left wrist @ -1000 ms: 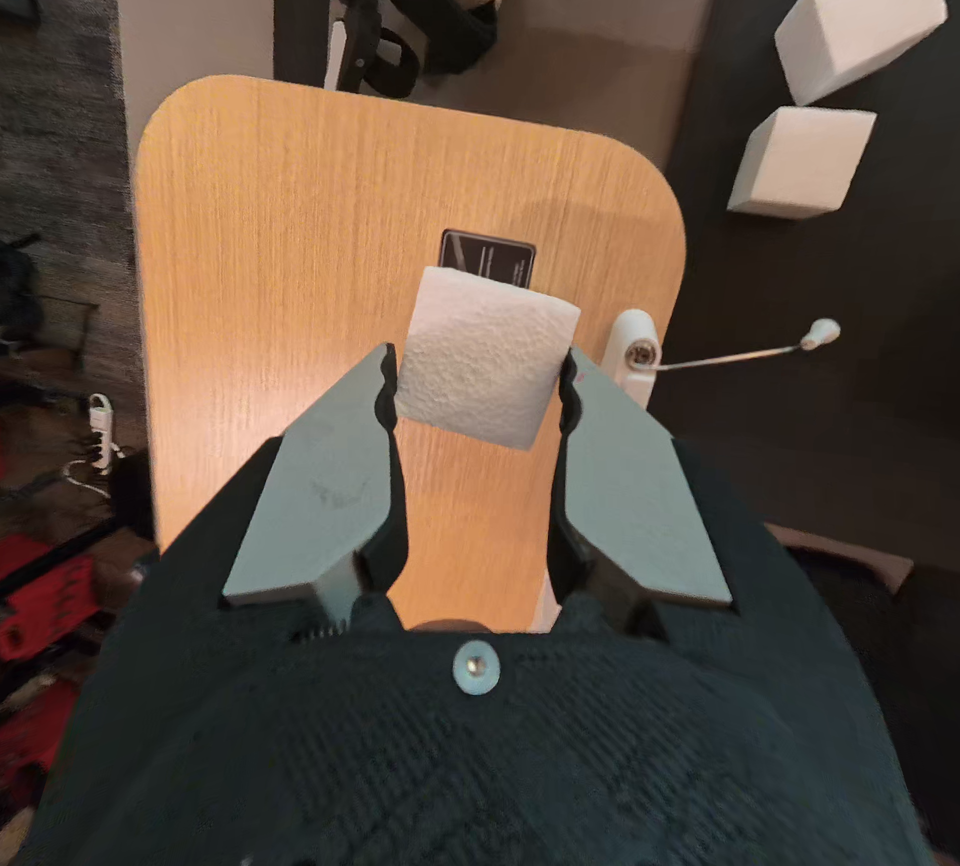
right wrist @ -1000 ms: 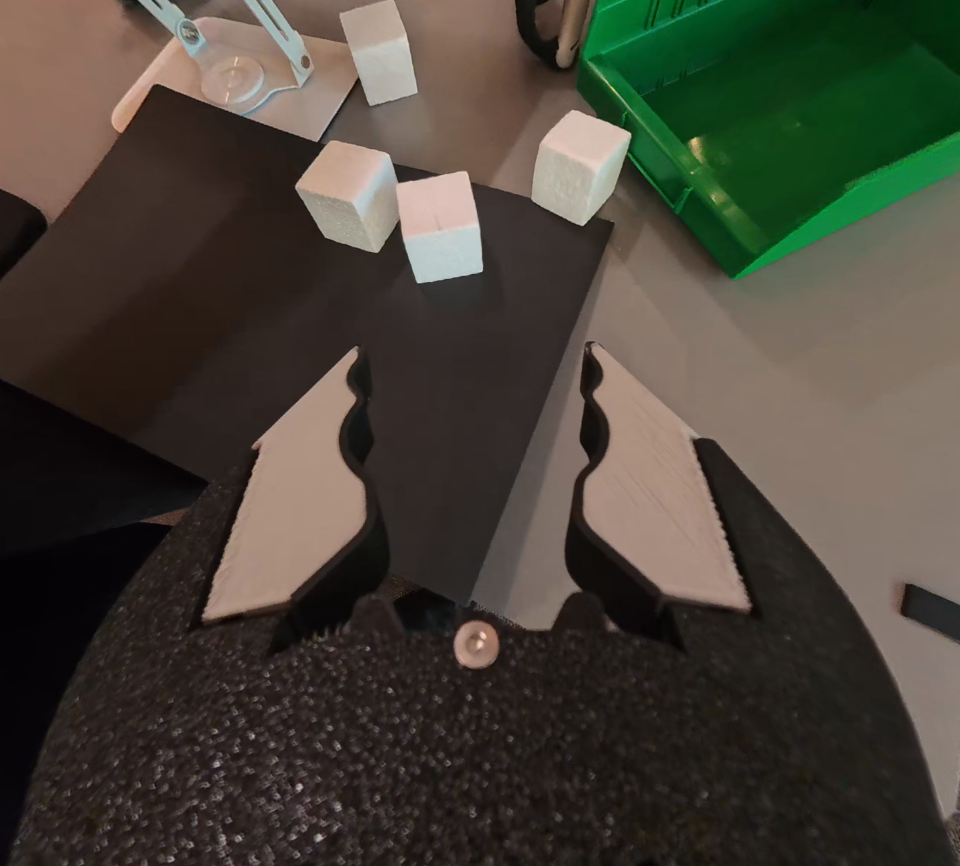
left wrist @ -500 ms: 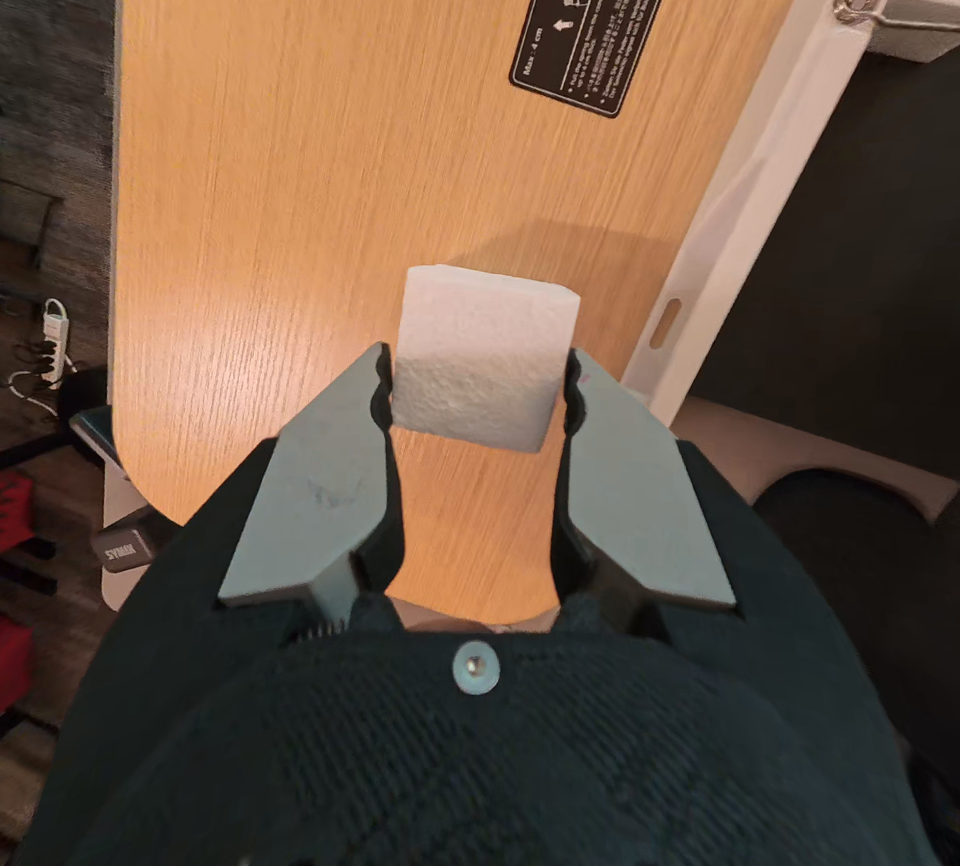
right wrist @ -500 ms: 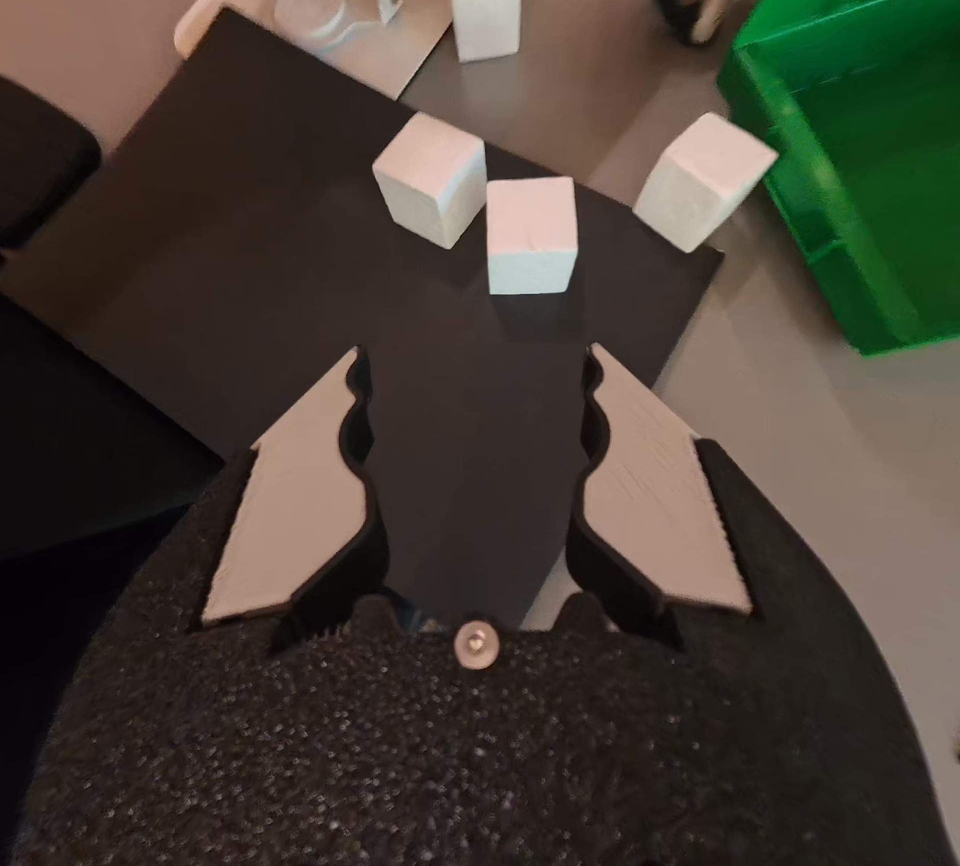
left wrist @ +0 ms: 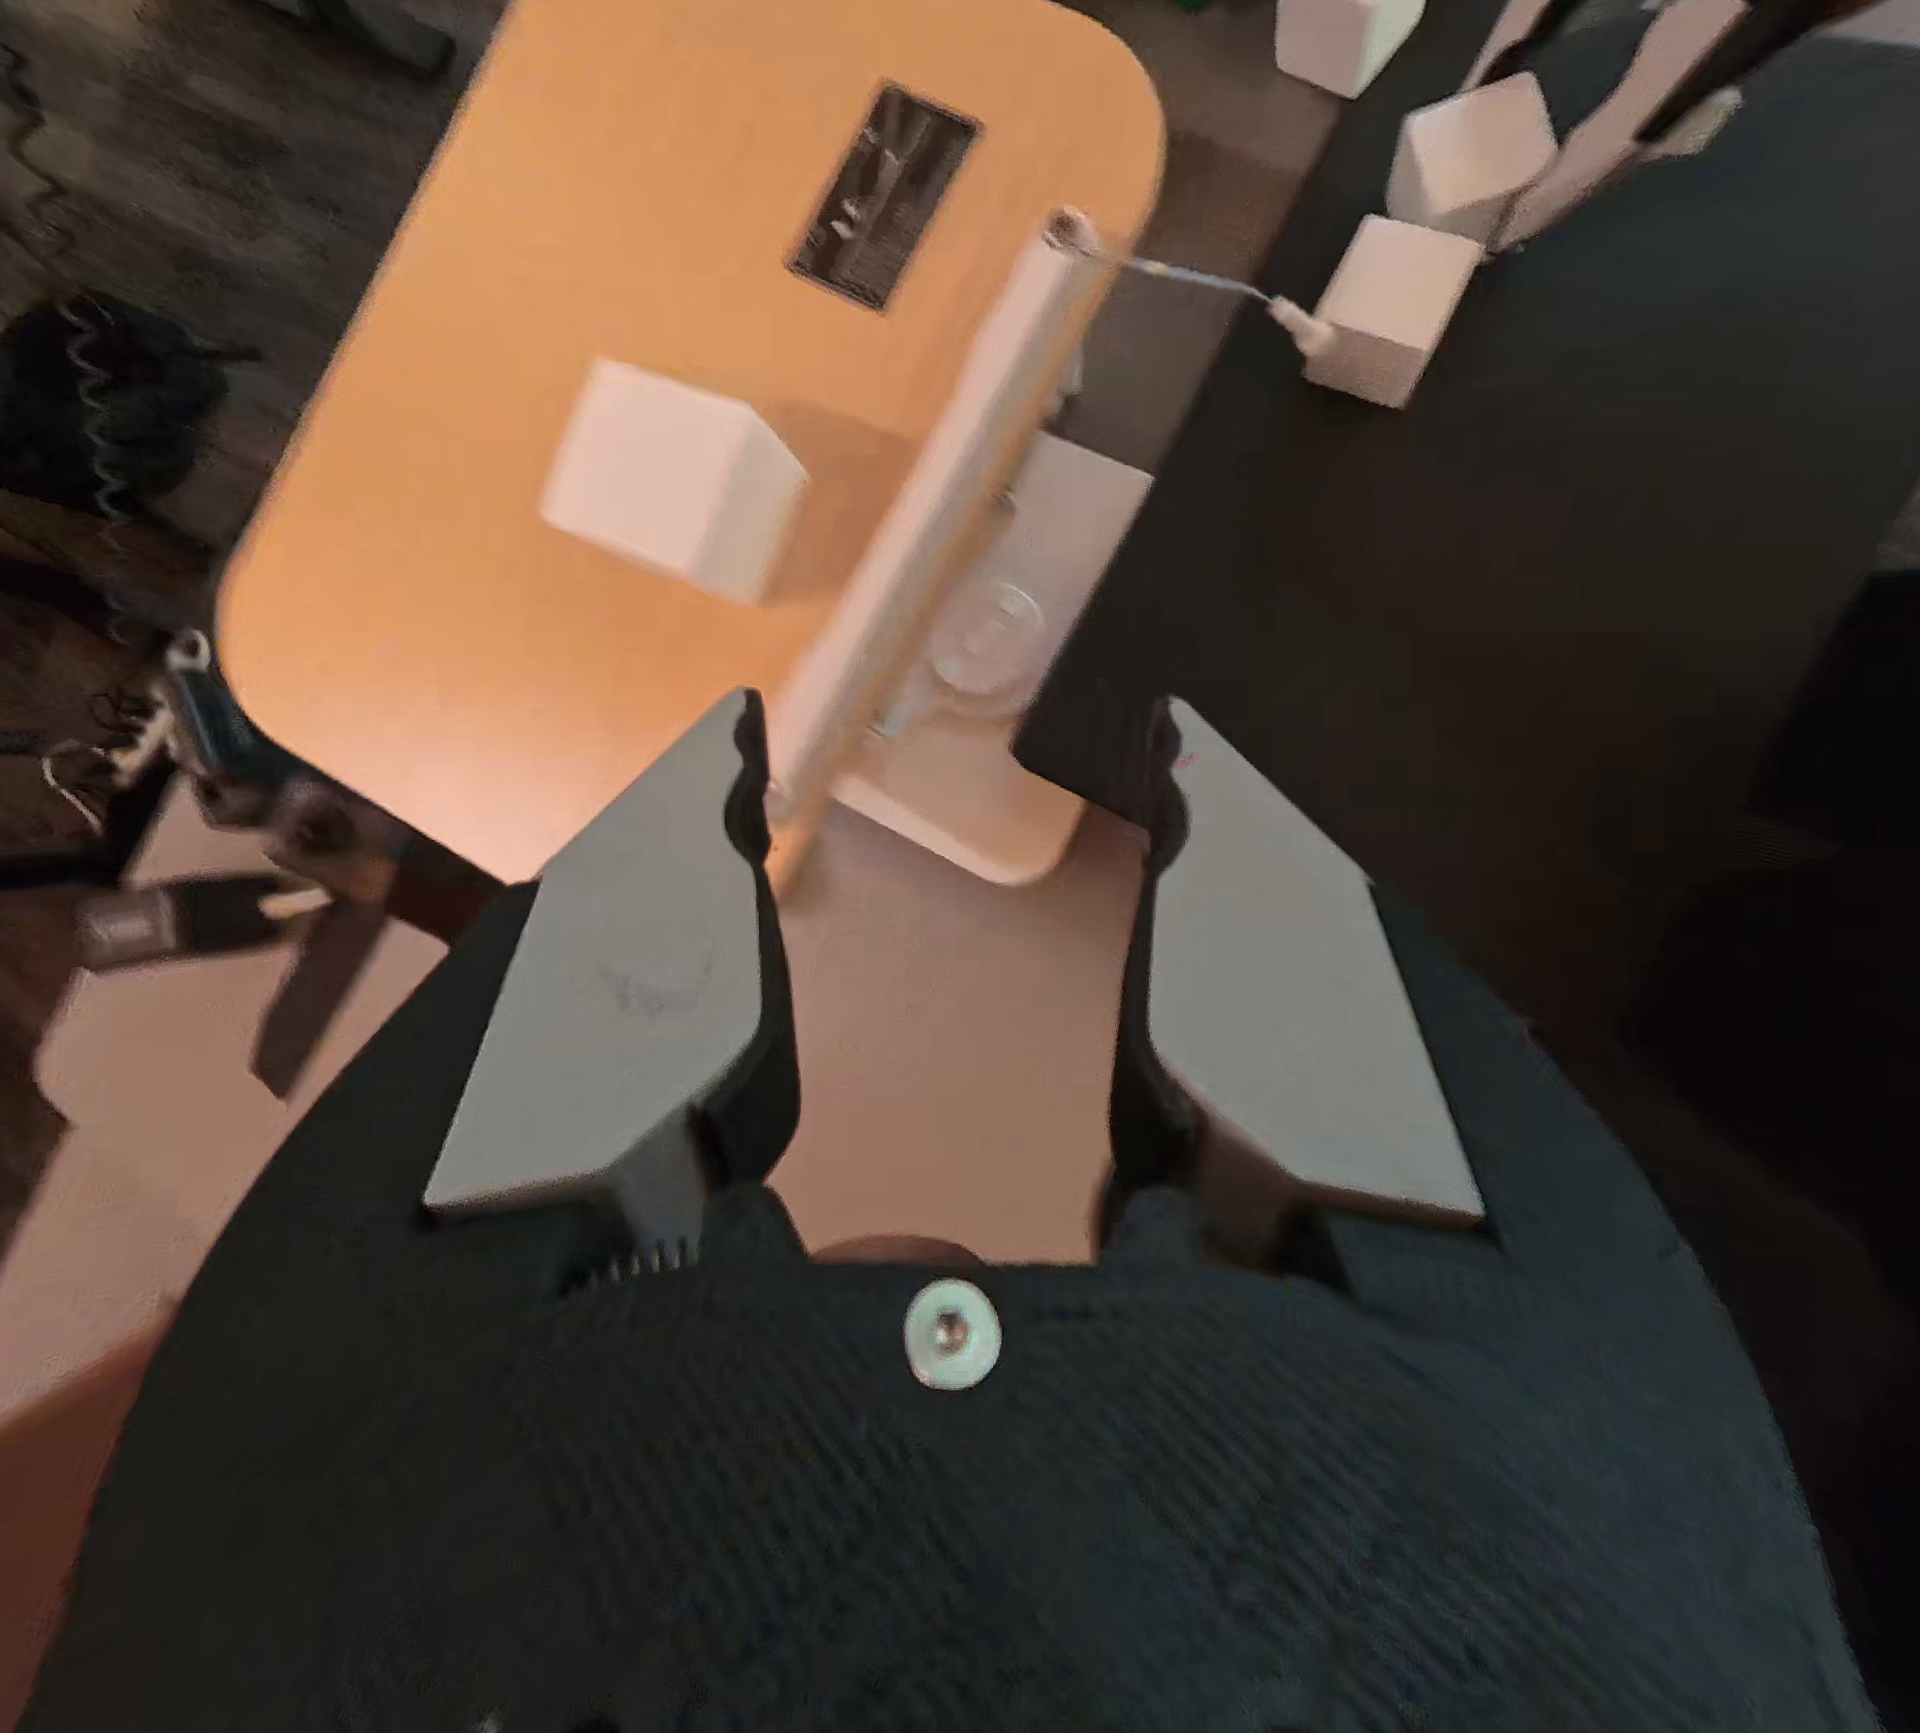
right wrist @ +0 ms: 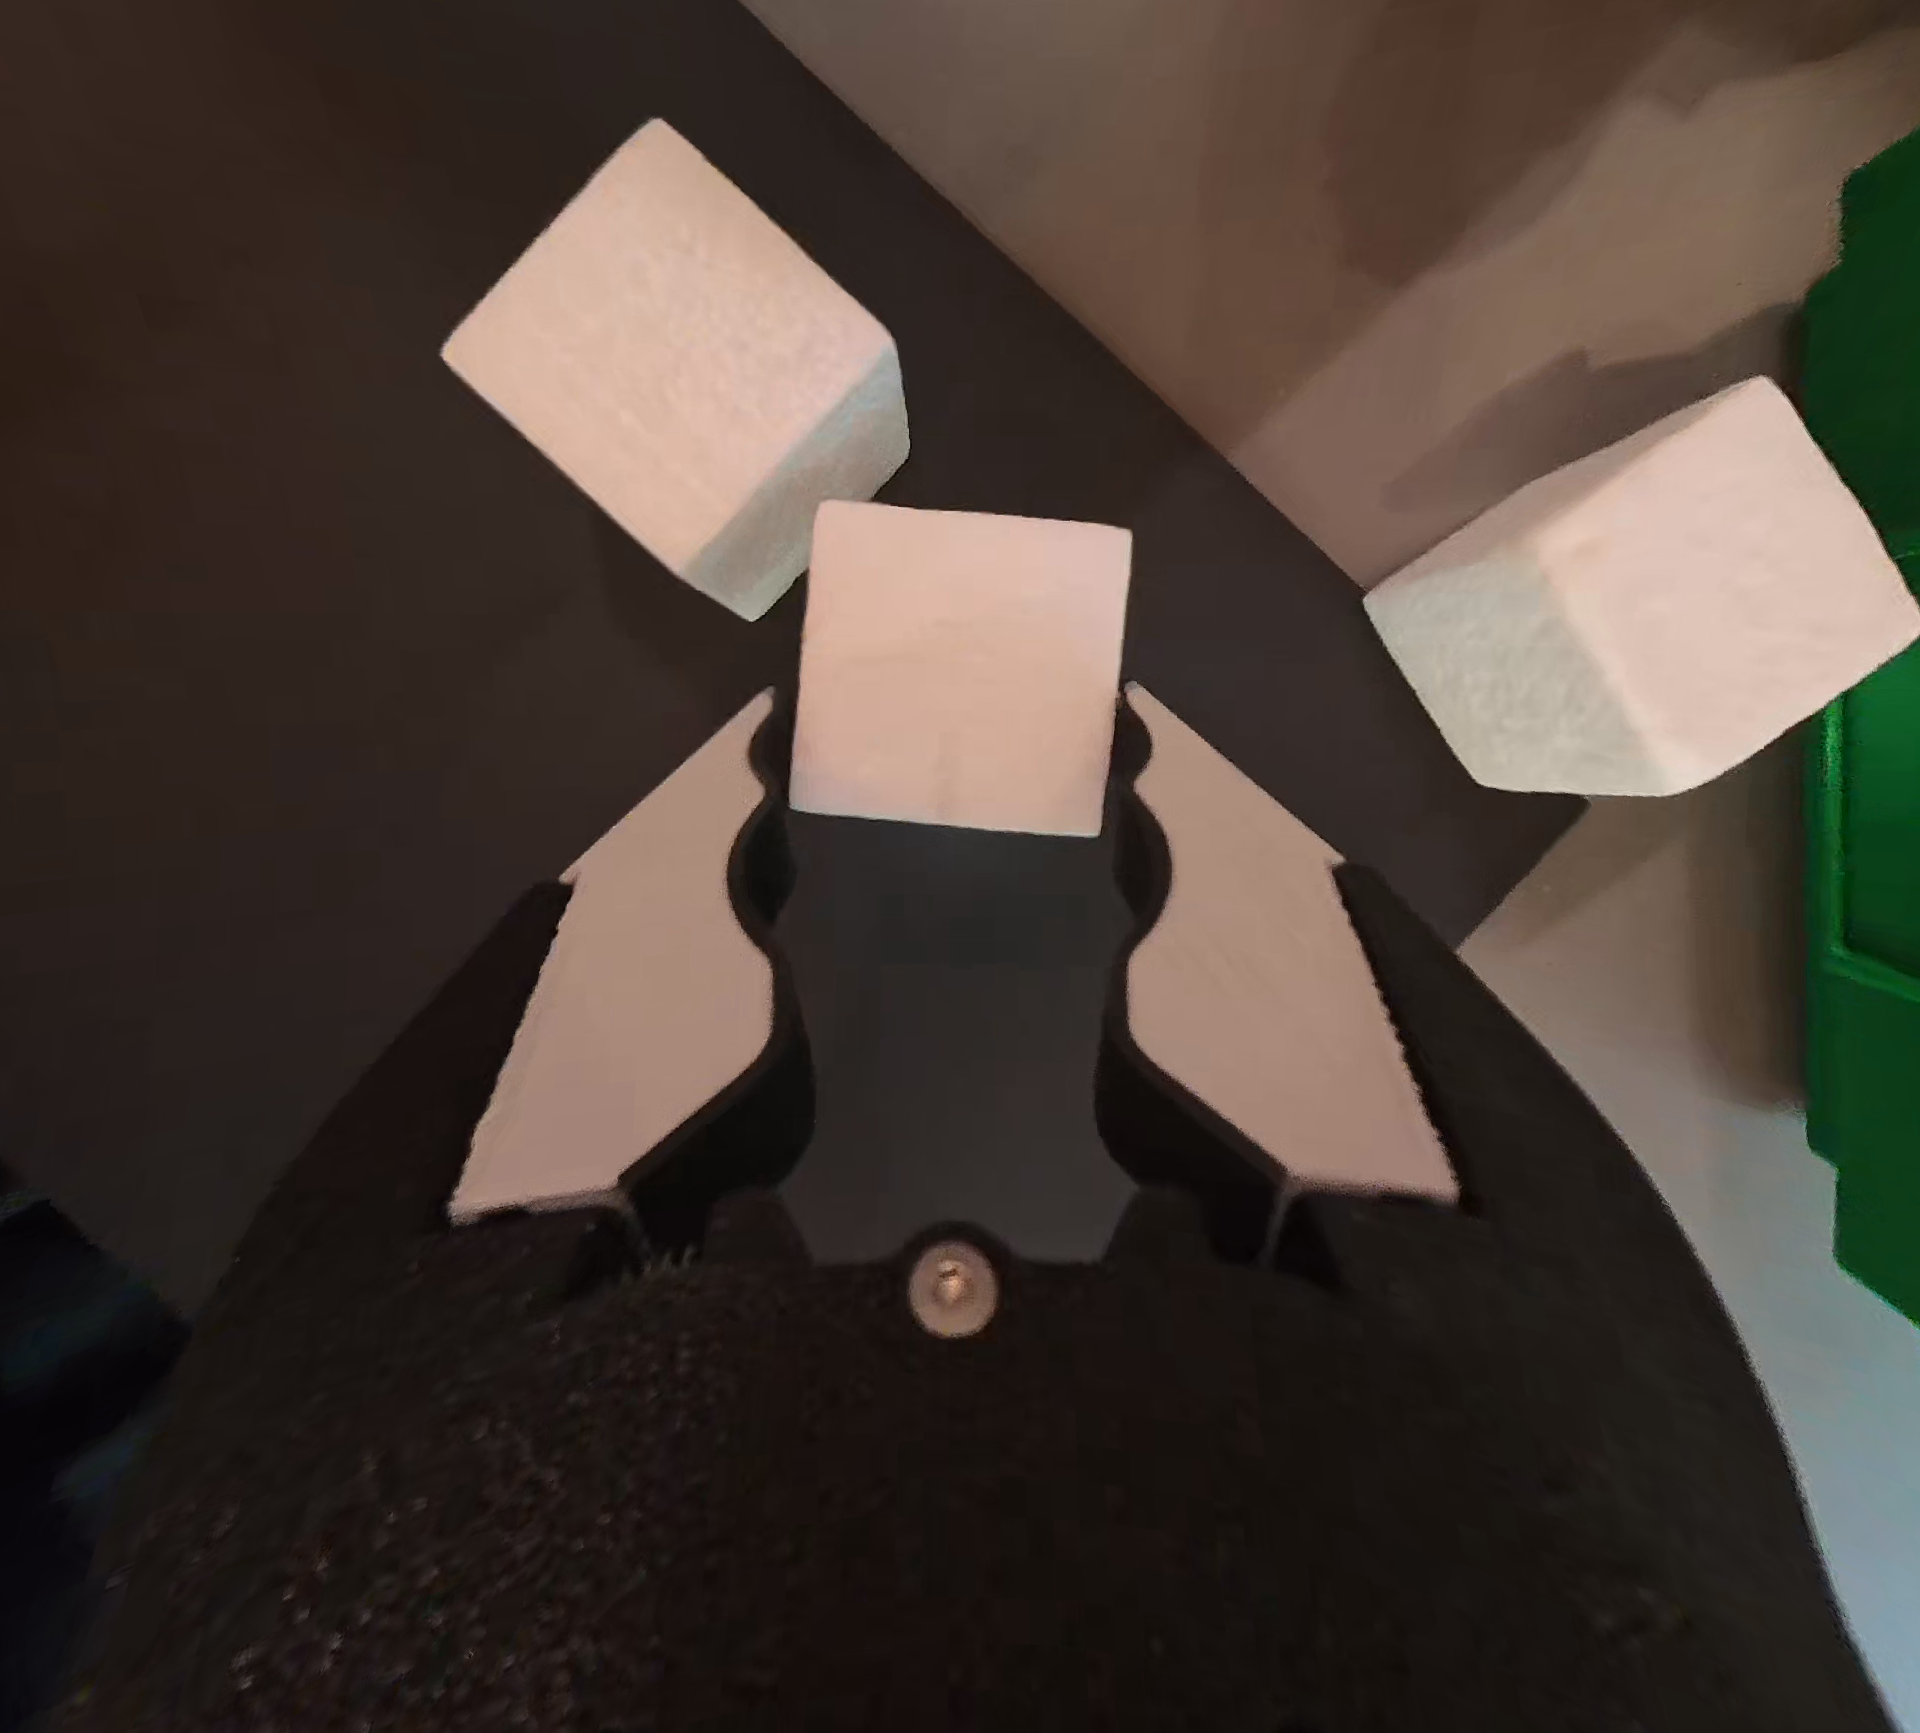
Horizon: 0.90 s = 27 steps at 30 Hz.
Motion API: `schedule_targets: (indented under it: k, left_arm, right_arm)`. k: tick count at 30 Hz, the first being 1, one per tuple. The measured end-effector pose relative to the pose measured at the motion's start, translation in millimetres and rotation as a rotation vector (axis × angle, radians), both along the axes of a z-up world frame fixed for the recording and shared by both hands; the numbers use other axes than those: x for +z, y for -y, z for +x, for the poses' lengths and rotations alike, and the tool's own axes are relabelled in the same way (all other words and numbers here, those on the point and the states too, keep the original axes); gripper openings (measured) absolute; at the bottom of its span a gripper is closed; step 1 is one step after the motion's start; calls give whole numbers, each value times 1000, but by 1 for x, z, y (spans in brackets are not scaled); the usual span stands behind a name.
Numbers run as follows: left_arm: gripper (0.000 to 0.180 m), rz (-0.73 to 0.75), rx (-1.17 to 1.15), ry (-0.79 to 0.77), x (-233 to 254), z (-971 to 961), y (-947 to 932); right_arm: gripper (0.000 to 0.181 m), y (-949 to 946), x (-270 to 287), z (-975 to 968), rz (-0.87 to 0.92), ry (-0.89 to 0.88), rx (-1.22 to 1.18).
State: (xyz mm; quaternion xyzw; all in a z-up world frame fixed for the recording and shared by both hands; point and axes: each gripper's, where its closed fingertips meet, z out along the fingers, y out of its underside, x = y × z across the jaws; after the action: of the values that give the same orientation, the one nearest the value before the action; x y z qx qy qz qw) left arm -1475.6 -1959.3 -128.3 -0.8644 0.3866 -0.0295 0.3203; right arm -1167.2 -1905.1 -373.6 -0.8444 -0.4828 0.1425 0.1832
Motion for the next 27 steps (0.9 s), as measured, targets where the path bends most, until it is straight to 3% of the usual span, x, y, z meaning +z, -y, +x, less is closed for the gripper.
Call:
schedule_targets:
  k: [4,10,13,17,22,27]
  left_arm:
    - [67,-74,65,174,-35,39,95]
    - [64,-166,189,266,-113,71,175]
    - [63,-140,252,265,-131,71,184]
    - [61,-37,302,228,-127,62,177]
    - [56,35,337,290,-123,58,174]
    - [55,73,309,278,-123,61,174]
  right_arm:
    - [60,-20,46,-6,49,-57,19]
    - [59,-69,224,-114,241,-273,268]
    - [60,-65,280,-204,264,-300,479]
    - [60,-57,282,-291,238,-189,677]
    - [60,-65,234,-323,289,98,815]
    - [61,-68,211,-334,283,137,837]
